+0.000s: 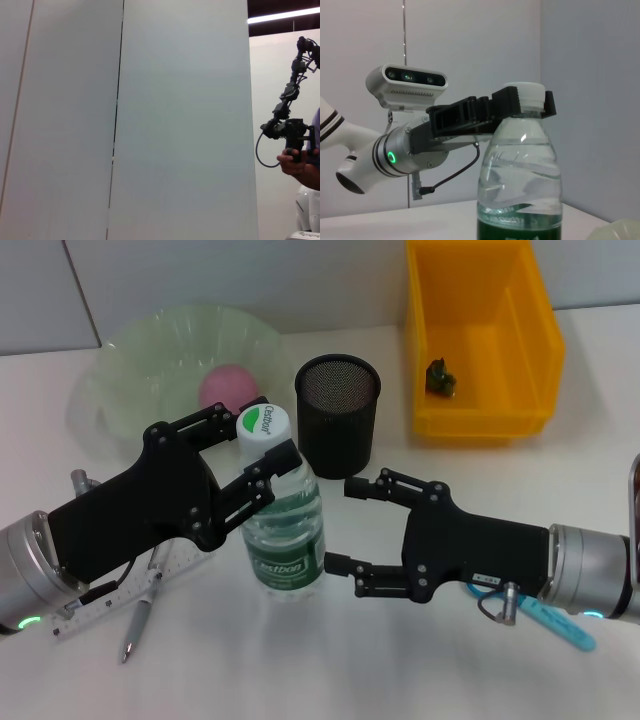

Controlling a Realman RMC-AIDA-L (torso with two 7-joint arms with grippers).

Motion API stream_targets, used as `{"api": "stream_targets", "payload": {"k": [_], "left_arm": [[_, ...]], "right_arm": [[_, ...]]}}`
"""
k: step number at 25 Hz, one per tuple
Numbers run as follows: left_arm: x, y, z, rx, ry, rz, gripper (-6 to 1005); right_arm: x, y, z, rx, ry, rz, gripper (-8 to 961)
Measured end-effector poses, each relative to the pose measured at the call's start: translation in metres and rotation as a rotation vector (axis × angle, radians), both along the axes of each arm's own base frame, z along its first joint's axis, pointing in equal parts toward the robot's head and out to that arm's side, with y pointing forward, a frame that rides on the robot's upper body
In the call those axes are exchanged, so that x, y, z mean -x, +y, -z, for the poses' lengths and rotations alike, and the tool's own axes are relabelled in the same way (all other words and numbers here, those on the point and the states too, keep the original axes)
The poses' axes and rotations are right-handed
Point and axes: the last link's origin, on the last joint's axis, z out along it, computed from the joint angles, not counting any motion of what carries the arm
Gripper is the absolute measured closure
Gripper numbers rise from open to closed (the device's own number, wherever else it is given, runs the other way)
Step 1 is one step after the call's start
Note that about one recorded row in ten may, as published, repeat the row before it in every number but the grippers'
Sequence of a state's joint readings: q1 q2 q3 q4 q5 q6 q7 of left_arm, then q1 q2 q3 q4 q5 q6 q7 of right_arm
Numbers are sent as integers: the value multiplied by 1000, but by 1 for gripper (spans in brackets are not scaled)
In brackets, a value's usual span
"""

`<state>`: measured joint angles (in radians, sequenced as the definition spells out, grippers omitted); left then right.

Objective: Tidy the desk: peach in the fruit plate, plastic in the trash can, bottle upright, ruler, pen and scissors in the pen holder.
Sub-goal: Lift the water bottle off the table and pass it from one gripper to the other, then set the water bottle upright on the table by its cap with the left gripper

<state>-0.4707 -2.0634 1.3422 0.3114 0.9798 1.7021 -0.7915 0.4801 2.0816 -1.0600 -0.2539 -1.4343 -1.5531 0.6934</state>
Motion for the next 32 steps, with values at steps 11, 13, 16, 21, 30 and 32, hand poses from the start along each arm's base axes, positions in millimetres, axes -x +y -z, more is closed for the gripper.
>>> {"api": "stream_targets", "payload": {"k": [11, 13, 16, 21, 30, 32], "left_arm": [[-2, 1, -1, -5, -1, 9, 553], [-2, 1, -1, -6, -1, 9, 553], [-2, 2, -1, -10, 0, 6, 553], [-3, 9, -5, -58, 6, 7, 554], [-2, 32, -11, -160, 51, -53, 553], [0, 36, -13, -184, 60, -71, 553]], "right_arm": [[-21, -21, -27, -51, 28, 41, 118], [-29, -24, -37, -81, 34, 82, 118], [-38, -26, -47, -122, 47, 130, 118], [-42, -29, -49, -130, 50, 148, 118], [-43, -29, -49, -132, 48, 152, 118], [-43, -29, -49, -133, 47, 154, 118]]}}
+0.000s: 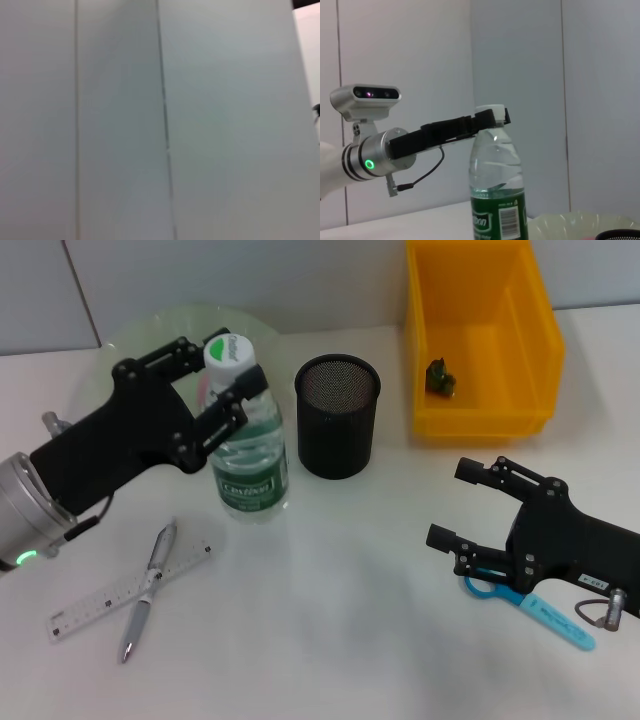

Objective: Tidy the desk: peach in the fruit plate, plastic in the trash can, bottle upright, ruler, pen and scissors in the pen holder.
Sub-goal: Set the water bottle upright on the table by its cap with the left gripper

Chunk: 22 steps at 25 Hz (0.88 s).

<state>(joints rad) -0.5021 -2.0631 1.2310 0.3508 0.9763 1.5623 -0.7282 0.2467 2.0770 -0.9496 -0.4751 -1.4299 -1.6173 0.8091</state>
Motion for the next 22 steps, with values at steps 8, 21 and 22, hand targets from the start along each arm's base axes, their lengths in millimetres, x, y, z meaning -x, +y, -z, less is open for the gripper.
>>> {"api": "stream_targets", "payload": {"k": [8, 21, 22], "left_arm": [[13, 8, -14, -77, 16, -57, 554], [32, 10, -27, -150, 34, -133, 553], [33, 11, -28, -155, 37, -140, 553]], "right_arm": [[0, 1, 1, 1, 0, 2, 118], [0, 1, 1, 3, 0, 3, 117], [0, 1, 1, 3, 0, 3, 117]]}}
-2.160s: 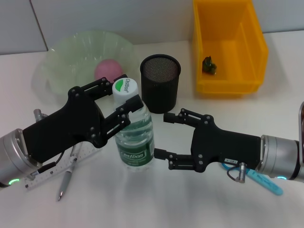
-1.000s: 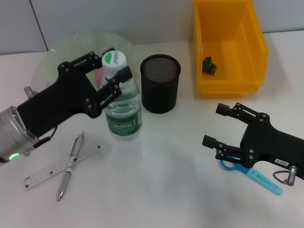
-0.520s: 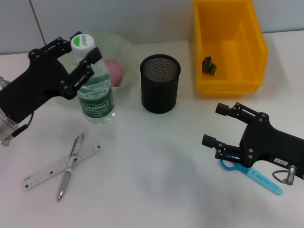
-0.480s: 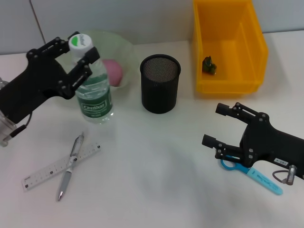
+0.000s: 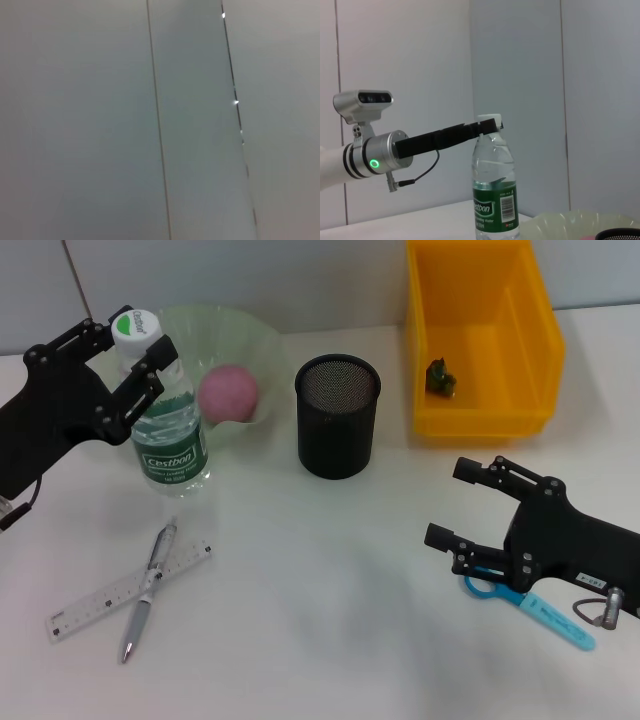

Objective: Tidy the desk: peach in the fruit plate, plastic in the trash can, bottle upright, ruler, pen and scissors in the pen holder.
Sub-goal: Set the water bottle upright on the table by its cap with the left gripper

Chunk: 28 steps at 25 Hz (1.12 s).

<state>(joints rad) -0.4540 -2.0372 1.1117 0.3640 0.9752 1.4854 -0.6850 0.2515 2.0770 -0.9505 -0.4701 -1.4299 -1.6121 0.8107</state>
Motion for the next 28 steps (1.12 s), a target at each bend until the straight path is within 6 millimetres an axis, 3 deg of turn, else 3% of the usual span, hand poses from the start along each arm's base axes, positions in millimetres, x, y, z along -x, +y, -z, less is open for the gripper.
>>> {"api": "stream_targets", "payload": {"k": [28], "left_arm": [[9, 12, 1, -52, 83, -69, 554]], "right_arm": [[1, 0, 0, 11, -3, -4, 117]]}}
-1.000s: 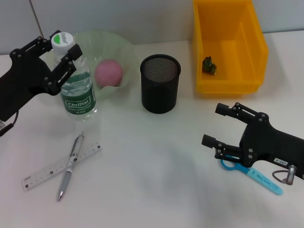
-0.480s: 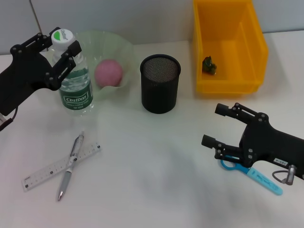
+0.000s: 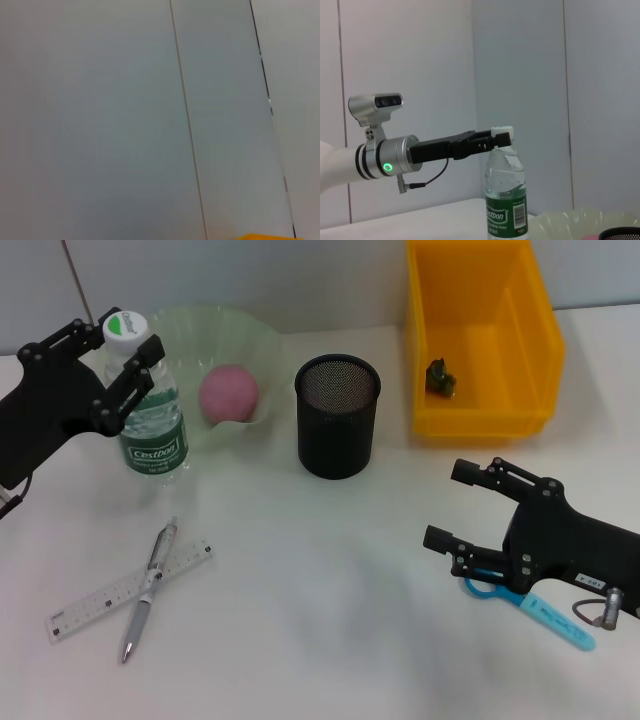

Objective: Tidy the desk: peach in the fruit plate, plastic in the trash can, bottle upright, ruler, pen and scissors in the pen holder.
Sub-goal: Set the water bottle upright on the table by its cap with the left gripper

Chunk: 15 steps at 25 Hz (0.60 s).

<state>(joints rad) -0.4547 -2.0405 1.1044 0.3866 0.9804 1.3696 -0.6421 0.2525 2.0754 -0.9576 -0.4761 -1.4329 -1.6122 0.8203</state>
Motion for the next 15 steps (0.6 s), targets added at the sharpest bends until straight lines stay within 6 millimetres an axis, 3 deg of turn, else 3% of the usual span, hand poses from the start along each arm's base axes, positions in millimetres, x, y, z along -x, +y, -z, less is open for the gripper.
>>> {"api": "stream_targets", "payload": {"k": [15], "left_arm": [[11, -2, 0, -6, 12, -51, 554]], "right_arm": [[0, 0, 1, 4, 1, 1, 117]]}}
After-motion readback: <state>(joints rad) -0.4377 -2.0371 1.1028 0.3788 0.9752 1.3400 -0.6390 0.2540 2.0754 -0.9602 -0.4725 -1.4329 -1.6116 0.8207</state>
